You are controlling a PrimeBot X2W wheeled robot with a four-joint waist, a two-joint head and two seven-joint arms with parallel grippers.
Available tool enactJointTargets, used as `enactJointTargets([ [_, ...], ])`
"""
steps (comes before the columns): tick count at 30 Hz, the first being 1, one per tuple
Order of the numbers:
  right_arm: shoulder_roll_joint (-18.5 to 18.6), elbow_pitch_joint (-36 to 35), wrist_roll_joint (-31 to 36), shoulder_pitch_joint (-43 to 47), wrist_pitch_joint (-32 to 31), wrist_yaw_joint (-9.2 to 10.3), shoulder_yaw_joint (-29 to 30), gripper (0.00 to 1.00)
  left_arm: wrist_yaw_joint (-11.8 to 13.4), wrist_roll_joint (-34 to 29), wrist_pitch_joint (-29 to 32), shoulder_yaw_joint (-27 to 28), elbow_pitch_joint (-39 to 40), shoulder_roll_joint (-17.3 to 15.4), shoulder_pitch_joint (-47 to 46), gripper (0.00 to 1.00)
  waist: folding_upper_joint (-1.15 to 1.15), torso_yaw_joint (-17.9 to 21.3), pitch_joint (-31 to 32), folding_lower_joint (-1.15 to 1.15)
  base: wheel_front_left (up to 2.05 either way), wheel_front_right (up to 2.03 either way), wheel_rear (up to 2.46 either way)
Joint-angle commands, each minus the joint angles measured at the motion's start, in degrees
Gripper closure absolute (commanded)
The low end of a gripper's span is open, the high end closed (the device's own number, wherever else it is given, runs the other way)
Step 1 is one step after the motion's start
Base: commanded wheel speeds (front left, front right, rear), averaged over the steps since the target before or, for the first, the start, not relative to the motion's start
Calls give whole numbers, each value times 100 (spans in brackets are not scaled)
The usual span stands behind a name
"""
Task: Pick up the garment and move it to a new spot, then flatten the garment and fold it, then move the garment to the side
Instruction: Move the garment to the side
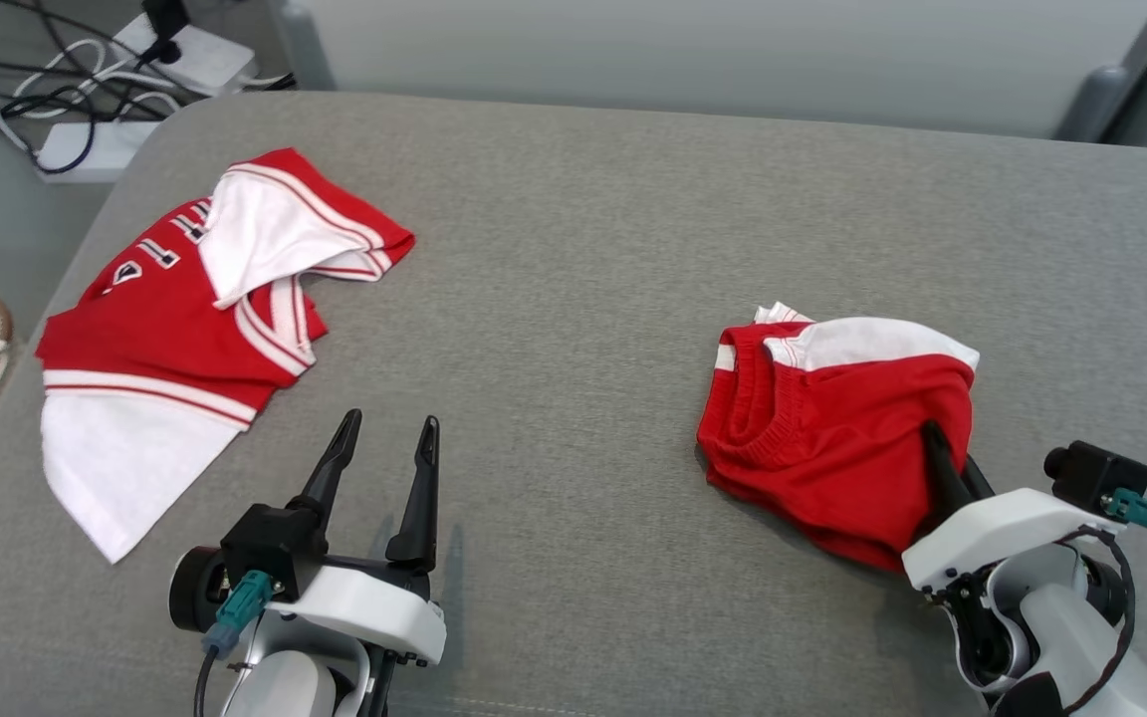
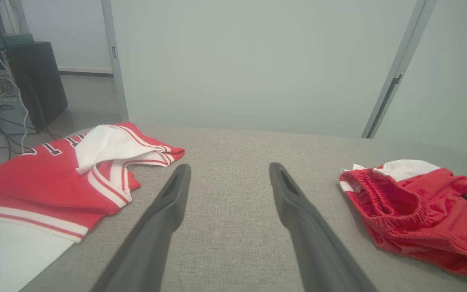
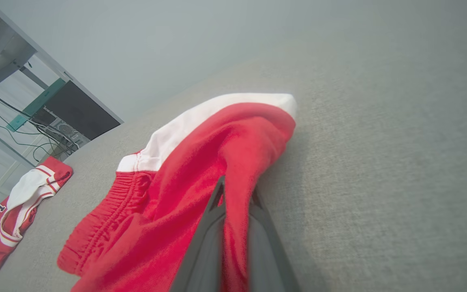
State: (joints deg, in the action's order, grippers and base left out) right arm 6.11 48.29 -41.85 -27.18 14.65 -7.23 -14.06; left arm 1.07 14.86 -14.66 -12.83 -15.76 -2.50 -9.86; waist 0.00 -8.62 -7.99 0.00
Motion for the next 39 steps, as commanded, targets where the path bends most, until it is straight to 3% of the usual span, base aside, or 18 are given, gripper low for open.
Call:
enactJointTargets([
  [1, 24, -185, 38, 90, 35, -25, -97, 100, -33, 2, -34, 178, 94, -38, -154, 0, 0, 371, 182, 0, 0, 0, 0],
  [13, 37, -304, -8, 429, 35, -25, -108, 100, -39, -81, -34, 208, 108, -38, -171, 0, 0, 1944, 185, 0, 0, 0, 0],
  [19, -12, -377, -194, 468, 35, -25, -197, 100, -48, -137, -34, 264, 205, -38, -220, 0, 0, 2482, 32, 0, 0, 0, 0],
  [27, 113, -460, -71, 194, 35, -25, 5, 100, -116, -337, -34, 279, 406, -38, -435, 0, 0, 2578, -472, 0, 0, 0, 0],
  [39, 846, -74, 945, -897, 35, -25, 813, 100, -307, -656, -34, 375, 738, -38, -712, 0, 0, 2154, -1127, 0, 0, 0, 0],
])
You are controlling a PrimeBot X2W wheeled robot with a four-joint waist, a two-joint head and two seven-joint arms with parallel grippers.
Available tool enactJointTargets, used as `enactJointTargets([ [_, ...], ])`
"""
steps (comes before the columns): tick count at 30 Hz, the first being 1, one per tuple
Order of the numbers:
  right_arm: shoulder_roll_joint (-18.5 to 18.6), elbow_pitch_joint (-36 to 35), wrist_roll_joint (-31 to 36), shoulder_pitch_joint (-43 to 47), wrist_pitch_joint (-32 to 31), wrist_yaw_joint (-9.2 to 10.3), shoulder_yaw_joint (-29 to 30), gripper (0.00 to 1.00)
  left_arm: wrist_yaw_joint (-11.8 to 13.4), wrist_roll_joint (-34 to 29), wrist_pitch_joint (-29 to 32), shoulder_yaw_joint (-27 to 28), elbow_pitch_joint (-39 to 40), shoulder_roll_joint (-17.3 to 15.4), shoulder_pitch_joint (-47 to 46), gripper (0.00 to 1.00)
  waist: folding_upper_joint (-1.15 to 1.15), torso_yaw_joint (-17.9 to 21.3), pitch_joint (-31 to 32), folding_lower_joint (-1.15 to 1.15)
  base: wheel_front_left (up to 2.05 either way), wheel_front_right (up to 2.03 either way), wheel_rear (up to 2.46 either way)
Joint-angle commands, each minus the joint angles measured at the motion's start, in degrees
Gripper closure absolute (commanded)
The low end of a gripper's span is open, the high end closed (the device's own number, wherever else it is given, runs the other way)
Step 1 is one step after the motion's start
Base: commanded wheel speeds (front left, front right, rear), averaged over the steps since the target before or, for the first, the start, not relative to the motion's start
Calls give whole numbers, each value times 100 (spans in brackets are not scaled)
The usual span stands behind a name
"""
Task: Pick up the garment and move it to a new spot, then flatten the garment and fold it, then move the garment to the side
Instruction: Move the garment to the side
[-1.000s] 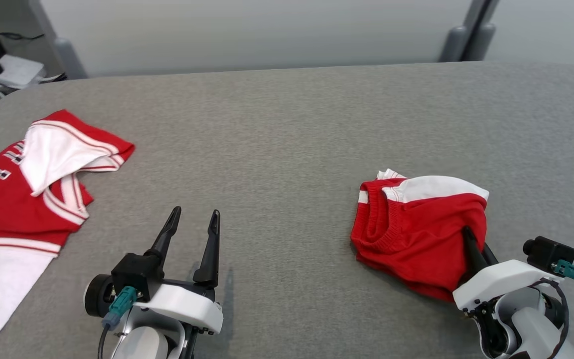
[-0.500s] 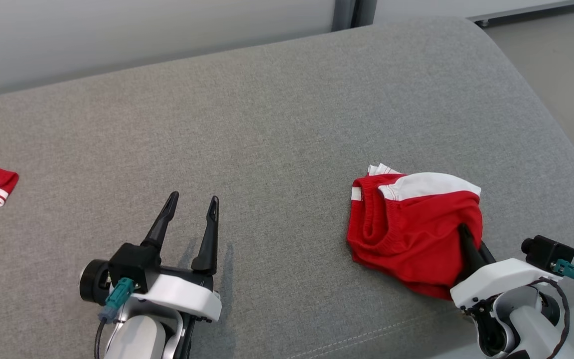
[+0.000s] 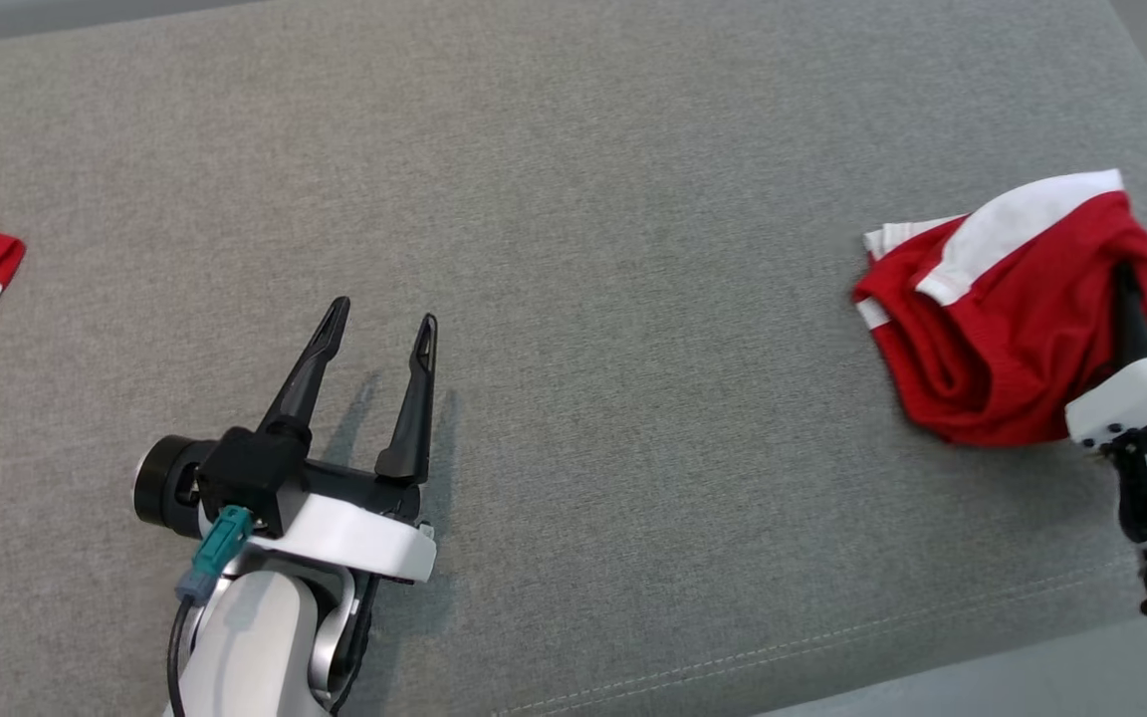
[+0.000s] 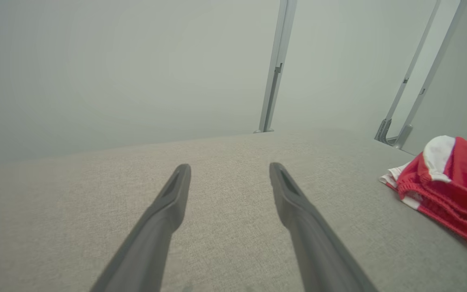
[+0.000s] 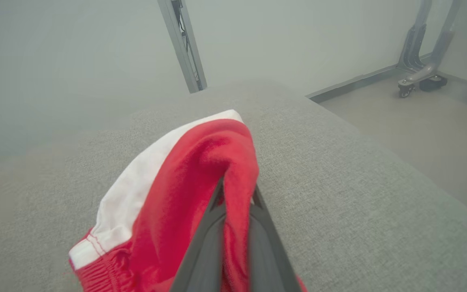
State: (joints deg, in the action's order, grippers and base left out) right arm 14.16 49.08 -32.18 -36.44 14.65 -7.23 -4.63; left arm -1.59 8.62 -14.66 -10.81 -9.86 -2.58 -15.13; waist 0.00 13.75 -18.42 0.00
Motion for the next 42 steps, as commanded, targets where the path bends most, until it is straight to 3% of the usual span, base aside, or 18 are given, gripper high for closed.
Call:
enactJointTargets([
  [1, 120, -63, 69, -70, 35, -25, -45, 100, -53, -47, -34, 173, 179, -30, -206, 0, 0, -132, -126, 0, 0, 0, 0],
  [10, 596, 666, 874, -826, 35, -25, 884, 100, -129, -171, -34, 123, 438, -30, -366, 0, 0, -518, -398, 0, 0, 0, 0],
  [12, 680, 817, 1053, -879, 35, -25, 1173, 69, -130, -169, -34, 103, 451, -30, -369, 0, 0, -564, -402, 0, 0, 0, 0],
  [13, 736, 849, 1196, -888, 35, -25, 1344, 25, -126, -167, -34, 94, 456, -30, -368, 0, 0, -584, -399, 0, 0, 0, 0],
  [14, 769, 856, 1330, -894, 35, -25, 1534, 0, -119, -165, -34, 89, 463, -30, -366, 0, 0, -603, -395, 0, 0, 0, 0],
  [18, 698, 576, 1990, -852, 35, -25, 2090, 0, -85, -156, -34, 109, 460, -30, -354, 0, 0, -636, -339, 0, 0, 0, 0],
  [24, 207, -363, 2763, -626, 35, -25, 2462, 0, -27, -67, -34, 149, 389, -30, -255, 0, 0, -606, -96, 0, 0, 0, 0],
  [31, -347, -1534, 2673, 12, 35, -25, 1563, 0, 100, 56, -34, 225, 249, -30, -60, 0, 0, -611, 372, 0, 0, 0, 0],
  [42, -636, -2102, 2245, 1331, 35, -25, 574, 0, 316, 104, -34, 427, -90, -30, 433, 0, 0, -897, 1174, 0, 0, 0, 0],
])
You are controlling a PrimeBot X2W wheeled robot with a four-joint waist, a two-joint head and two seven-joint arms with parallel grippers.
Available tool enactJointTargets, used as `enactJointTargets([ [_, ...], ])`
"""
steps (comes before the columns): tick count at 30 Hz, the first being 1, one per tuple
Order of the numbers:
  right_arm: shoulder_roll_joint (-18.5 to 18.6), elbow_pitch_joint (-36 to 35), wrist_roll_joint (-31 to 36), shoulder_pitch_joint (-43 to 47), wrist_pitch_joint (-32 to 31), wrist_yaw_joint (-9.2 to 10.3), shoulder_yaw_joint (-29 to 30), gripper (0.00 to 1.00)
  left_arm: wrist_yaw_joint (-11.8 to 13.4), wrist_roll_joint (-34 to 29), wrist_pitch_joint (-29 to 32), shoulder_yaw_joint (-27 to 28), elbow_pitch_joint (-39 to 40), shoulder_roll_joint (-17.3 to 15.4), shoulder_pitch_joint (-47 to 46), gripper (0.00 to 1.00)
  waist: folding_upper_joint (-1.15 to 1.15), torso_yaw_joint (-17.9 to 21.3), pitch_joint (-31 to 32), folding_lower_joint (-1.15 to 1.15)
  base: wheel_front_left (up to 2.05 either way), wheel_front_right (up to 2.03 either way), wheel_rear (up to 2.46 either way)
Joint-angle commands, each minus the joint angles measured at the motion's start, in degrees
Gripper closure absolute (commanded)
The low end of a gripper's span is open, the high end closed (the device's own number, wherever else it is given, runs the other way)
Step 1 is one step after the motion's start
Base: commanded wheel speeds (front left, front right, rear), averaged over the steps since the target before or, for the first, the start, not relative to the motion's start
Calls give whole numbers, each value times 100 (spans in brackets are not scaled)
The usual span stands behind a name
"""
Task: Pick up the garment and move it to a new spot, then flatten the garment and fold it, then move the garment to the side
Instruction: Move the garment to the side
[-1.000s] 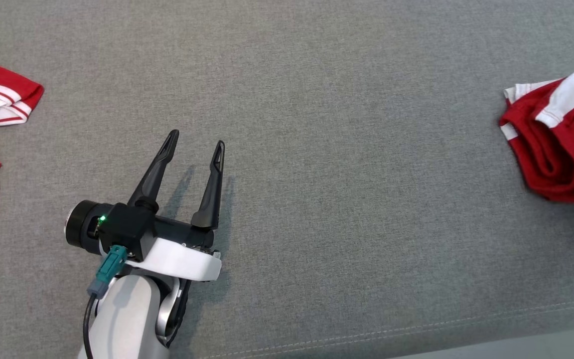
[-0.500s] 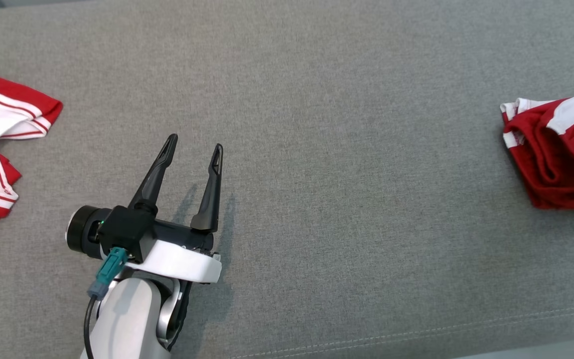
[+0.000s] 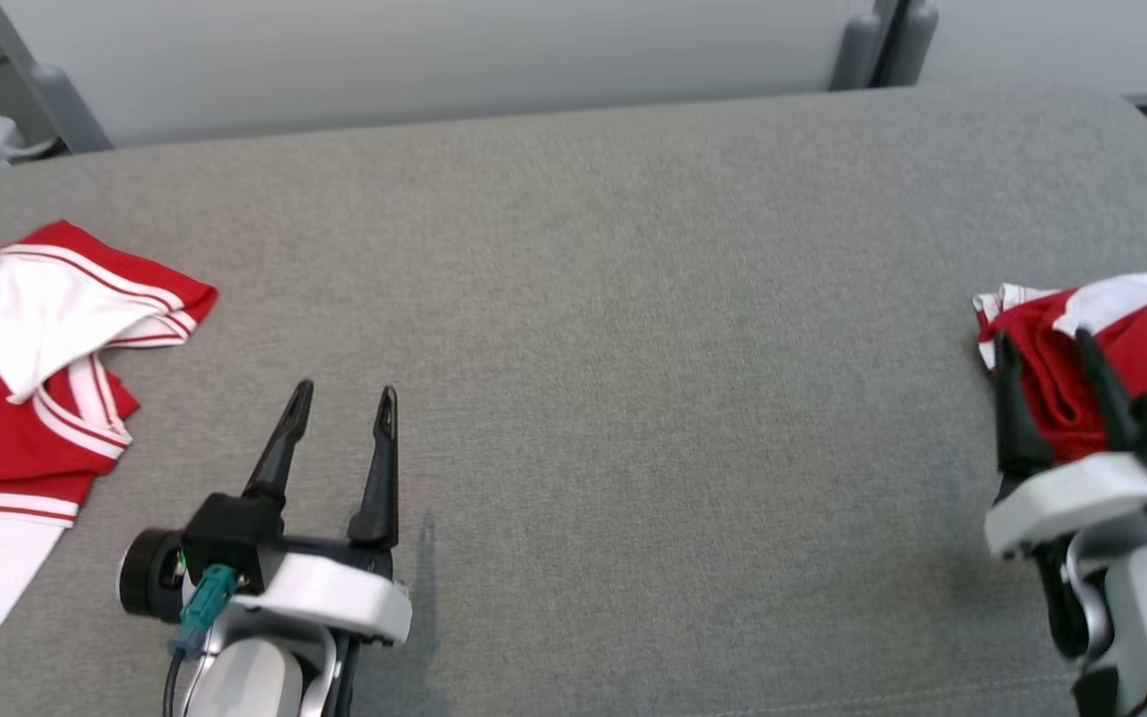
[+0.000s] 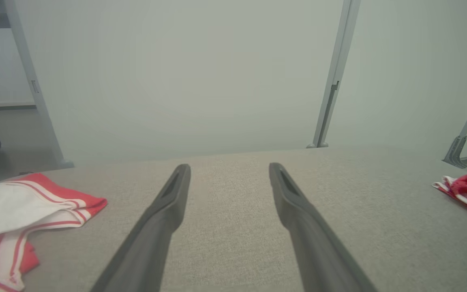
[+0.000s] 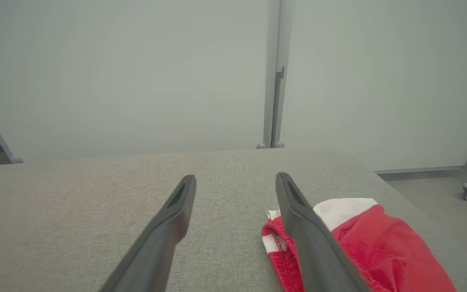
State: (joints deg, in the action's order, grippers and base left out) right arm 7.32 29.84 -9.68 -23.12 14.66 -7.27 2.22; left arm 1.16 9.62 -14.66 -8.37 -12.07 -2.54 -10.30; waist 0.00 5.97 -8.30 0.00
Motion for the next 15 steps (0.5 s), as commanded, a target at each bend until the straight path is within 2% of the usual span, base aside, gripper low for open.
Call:
enactJointTargets([
  [1, 29, -197, -20, 134, 34, -22, -166, 0, 44, 0, -34, 205, 88, -33, 14, 0, 0, -153, 241, 0, 0, 0, 0],
  [8, -20, -313, -33, 838, 34, -22, -339, 0, 63, -75, -34, 470, -120, -33, 517, 0, 0, -302, 713, 0, 0, 0, 0],
  [15, -102, -568, -24, 1193, 34, -22, -224, 0, 101, -104, -34, 709, -126, -33, 873, 0, 0, -335, 900, 0, 0, 0, 0],
])
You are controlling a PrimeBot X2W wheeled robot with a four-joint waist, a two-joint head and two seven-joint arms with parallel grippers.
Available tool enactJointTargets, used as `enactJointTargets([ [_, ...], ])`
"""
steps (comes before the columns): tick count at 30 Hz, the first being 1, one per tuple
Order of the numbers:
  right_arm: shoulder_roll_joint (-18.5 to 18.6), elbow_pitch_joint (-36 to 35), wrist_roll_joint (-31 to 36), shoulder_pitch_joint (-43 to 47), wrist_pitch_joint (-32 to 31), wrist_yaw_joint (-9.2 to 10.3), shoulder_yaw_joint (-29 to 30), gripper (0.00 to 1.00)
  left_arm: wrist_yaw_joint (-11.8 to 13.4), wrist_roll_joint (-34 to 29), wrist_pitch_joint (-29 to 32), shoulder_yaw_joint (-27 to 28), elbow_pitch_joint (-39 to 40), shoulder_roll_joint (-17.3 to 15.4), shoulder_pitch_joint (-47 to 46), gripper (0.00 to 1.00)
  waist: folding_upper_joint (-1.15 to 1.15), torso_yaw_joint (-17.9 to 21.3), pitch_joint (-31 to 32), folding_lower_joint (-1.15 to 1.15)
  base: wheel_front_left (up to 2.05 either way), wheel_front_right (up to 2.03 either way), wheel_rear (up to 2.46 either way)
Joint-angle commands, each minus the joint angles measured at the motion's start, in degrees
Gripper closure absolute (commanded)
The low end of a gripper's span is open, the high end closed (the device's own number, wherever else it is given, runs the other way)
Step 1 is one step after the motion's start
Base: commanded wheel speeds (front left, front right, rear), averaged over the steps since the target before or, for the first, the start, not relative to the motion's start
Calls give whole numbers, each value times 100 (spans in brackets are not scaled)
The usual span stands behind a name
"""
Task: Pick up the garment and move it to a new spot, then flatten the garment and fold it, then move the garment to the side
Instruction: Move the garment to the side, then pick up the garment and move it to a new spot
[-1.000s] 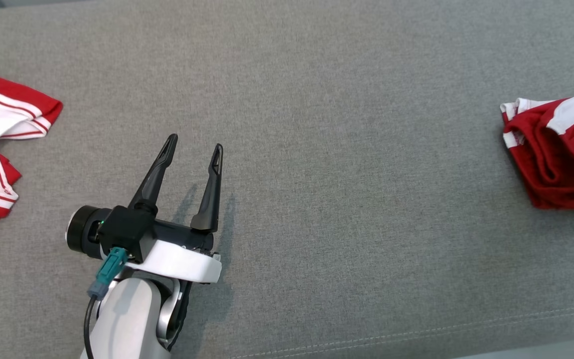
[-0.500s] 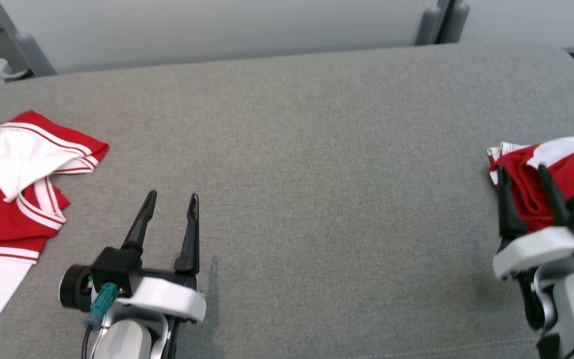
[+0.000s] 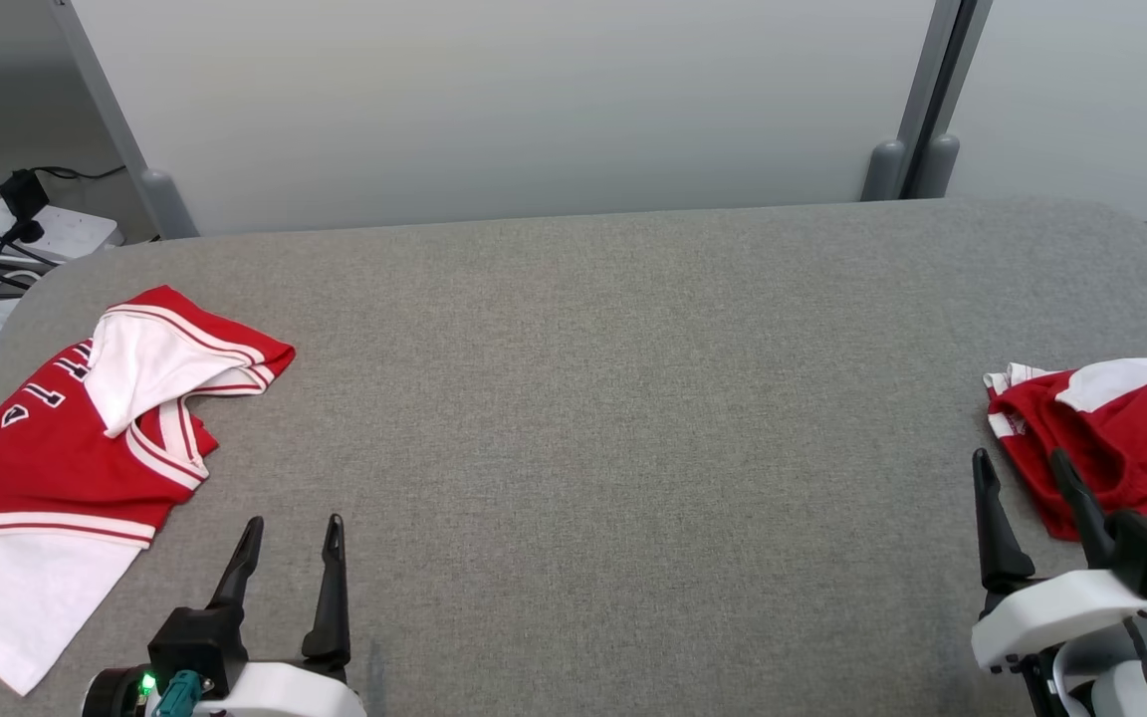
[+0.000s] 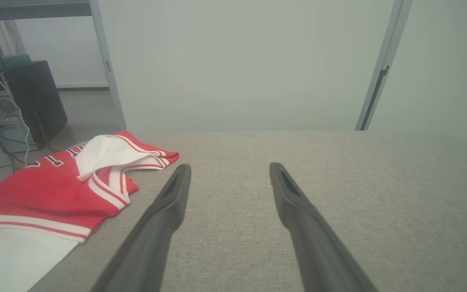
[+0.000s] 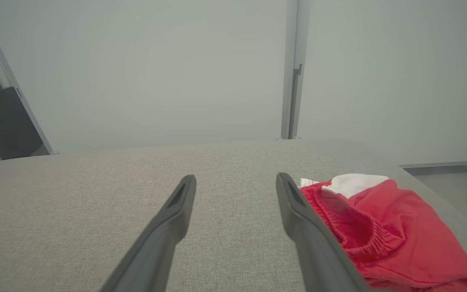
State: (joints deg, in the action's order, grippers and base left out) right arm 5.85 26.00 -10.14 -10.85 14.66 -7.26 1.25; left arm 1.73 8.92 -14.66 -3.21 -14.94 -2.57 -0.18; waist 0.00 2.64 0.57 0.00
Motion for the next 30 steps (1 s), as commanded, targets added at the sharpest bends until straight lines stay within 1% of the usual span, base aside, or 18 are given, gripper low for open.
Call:
enactJointTargets([
  [1, 25, -219, 24, 8, 34, -23, -113, 0, 52, -28, -34, 212, 166, -31, -109, 0, 0, 0, 28, 0, 0, 0, 0],
  [8, -79, -361, 44, 206, 34, -23, -37, 0, 52, -70, -34, 265, 188, -31, -19, 0, 0, 20, 72, 0, 0, 0, 0],
  [19, -116, -413, 97, 210, 34, -23, -1, 0, 75, -42, -34, 238, 179, -31, -16, 0, 0, 1, 2, 0, 0, 0, 0],
  [23, -136, -408, 98, 226, 34, -23, -90, 0, 107, -26, -34, 228, 156, -31, -69, 0, 0, -220, -25, 0, 0, 0, 0],
  [28, -153, -339, 32, 190, 34, -23, -374, 0, 153, 4, -34, 256, 156, -31, -88, 0, 0, -747, -47, 0, 0, 0, 0],
  [29, -153, -339, 32, 190, 34, -23, -374, 0, 153, 4, -34, 256, 156, -31, -88, 0, 0, -747, -47, 0, 0, 0, 0],
  [30, -157, -327, 10, 172, 34, -23, -427, 0, 163, 4, -34, 267, 156, -31, -81, 0, 0, -879, -50, 0, 0, 0, 0],
])
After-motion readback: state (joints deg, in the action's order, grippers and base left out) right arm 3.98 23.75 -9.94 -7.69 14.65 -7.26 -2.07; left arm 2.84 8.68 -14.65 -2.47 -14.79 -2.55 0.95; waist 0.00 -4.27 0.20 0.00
